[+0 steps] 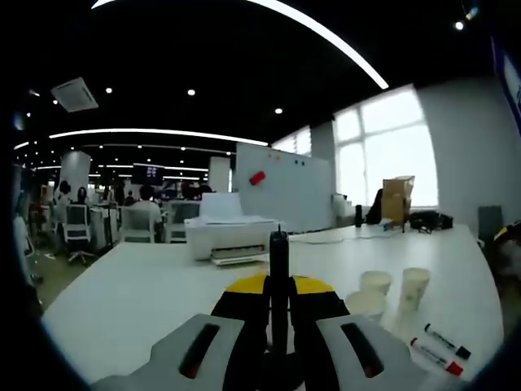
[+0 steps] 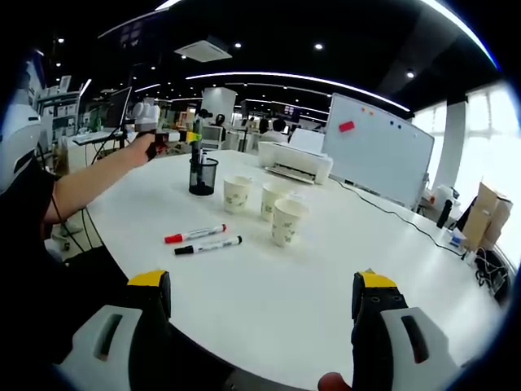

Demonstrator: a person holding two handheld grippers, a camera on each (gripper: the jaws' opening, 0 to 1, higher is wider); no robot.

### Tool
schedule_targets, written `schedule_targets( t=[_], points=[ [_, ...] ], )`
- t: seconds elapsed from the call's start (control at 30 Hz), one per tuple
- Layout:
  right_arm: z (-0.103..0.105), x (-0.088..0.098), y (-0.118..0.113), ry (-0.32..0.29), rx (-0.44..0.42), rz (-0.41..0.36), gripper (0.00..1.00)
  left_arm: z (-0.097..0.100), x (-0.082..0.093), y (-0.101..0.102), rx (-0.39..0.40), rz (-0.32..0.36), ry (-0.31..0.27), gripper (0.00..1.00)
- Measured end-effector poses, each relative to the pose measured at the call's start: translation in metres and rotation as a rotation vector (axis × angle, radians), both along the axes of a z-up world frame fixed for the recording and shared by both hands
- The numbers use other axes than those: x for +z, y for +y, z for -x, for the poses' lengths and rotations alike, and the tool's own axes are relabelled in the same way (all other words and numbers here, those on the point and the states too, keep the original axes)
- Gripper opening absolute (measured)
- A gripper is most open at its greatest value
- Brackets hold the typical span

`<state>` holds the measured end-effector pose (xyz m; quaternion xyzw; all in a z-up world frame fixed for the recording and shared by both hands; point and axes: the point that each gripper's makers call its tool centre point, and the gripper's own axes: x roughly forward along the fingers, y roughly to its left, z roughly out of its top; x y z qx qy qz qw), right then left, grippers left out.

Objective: Place the scattered laser pointers and whiteboard markers into the pen holder and stack the scattered paper cups together

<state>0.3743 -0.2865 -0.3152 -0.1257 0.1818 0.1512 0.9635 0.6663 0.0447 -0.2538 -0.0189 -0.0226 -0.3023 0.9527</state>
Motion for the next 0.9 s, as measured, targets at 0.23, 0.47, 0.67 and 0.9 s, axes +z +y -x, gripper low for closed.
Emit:
schedule_targets(
  t=[0.23, 0.47, 0.67, 0.9],
  points=[
    [-0.001, 0.001, 0.001, -0.003, 0.001, 0.0, 0.87, -0.001, -0.006, 0.002, 0.002, 0.002, 0.026, 0.14],
    [0.001, 0.0, 0.0, -0.002, -0.002, 0.001, 0.87, -0.002, -0.012, 0.002, 0.002, -0.002, 0.047, 0.14],
    [0.001, 0.003, 0.0, -0.008, -0.001, 0.001, 0.87, -0.003, -0.017, 0.001, -0.002, 0.005, 0.072, 0.14],
    [0.002, 0.006, -0.001, -0.019, -0.005, 0.005, 0.87, -0.002, -0.021, 0.0, -0.006, -0.001, 0.084, 0.14]
  ],
)
